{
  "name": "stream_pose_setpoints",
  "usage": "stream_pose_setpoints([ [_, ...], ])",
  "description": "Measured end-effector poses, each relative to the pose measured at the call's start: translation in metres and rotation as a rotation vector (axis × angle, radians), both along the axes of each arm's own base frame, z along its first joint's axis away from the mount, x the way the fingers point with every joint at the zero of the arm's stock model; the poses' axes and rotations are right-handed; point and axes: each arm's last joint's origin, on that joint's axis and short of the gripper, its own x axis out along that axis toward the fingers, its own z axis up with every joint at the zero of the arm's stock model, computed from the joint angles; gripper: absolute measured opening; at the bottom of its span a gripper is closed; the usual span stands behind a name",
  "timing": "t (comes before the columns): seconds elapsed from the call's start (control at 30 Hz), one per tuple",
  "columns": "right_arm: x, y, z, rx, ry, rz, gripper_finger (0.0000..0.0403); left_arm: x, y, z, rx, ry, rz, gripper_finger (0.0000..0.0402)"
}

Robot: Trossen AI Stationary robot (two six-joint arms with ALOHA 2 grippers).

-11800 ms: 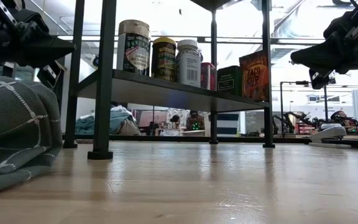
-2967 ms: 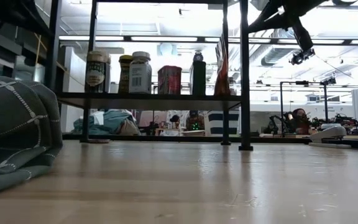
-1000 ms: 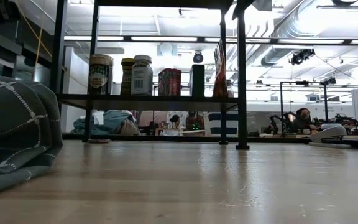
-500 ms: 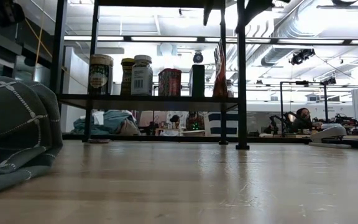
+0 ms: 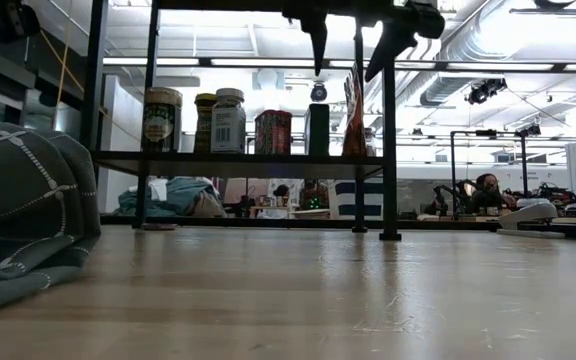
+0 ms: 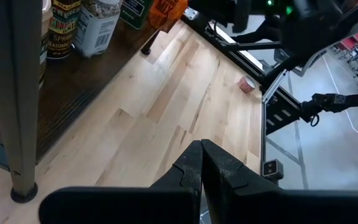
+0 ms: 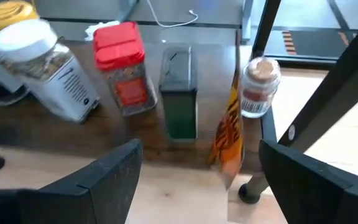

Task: Shelf spices
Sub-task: Remove the orange seasoning pack from the shelf

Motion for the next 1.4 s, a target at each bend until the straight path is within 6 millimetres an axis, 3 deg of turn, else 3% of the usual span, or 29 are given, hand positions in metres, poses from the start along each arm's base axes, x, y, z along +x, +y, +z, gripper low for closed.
stream_pose_setpoints([
  [0.2, 0.002, -0.019, 0.000, -0.017, 0.060, -0.016, 0.0299, 0.000, 0.000, 0.000, 0.000, -0.001, 0.003, 0.0000],
  [0.4, 0.003, -0.029, 0.000, 0.008, 0.095, -0.024, 0.0238, 0.000, 0.000, 0.000, -0.004, -0.006, 0.003, 0.0000],
  [0.5, 0.004, -0.030, -0.003, 0.031, 0.121, -0.017, 0.0176, 0.000, 0.000, 0.000, -0.004, -0.006, 0.003, 0.0000],
  [0.63, 0.007, -0.032, -0.007, 0.063, 0.138, -0.014, 0.0042, 0.000, 0.000, 0.001, 0.003, -0.013, 0.016, 0.0000],
  [0.73, 0.006, -0.028, -0.004, 0.084, 0.122, -0.006, 0.0014, 0.000, 0.000, 0.001, 0.004, -0.016, 0.020, 0.0000],
  [0.9, -0.007, 0.000, 0.031, 0.115, 0.062, 0.105, 0.0002, 0.000, 0.000, 0.001, 0.005, -0.016, 0.020, 0.0000],
  [1.07, -0.022, 0.048, 0.054, 0.242, 0.038, 0.272, 0.0001, 0.000, 0.000, 0.001, 0.011, -0.016, 0.016, 0.0000],
  [1.17, -0.035, 0.081, 0.045, 0.339, 0.012, 0.271, 0.0000, 0.000, 0.000, 0.001, 0.019, -0.016, 0.015, 0.0000],
  [1.3, -0.060, 0.122, 0.012, 0.423, -0.029, 0.141, 0.0000, 0.000, 0.000, 0.001, 0.021, -0.016, 0.014, 0.0000],
  [1.4, -0.077, 0.139, -0.010, 0.456, 0.014, 0.075, 0.0000, 0.000, 0.001, 0.001, 0.019, -0.016, 0.016, 0.0000],
])
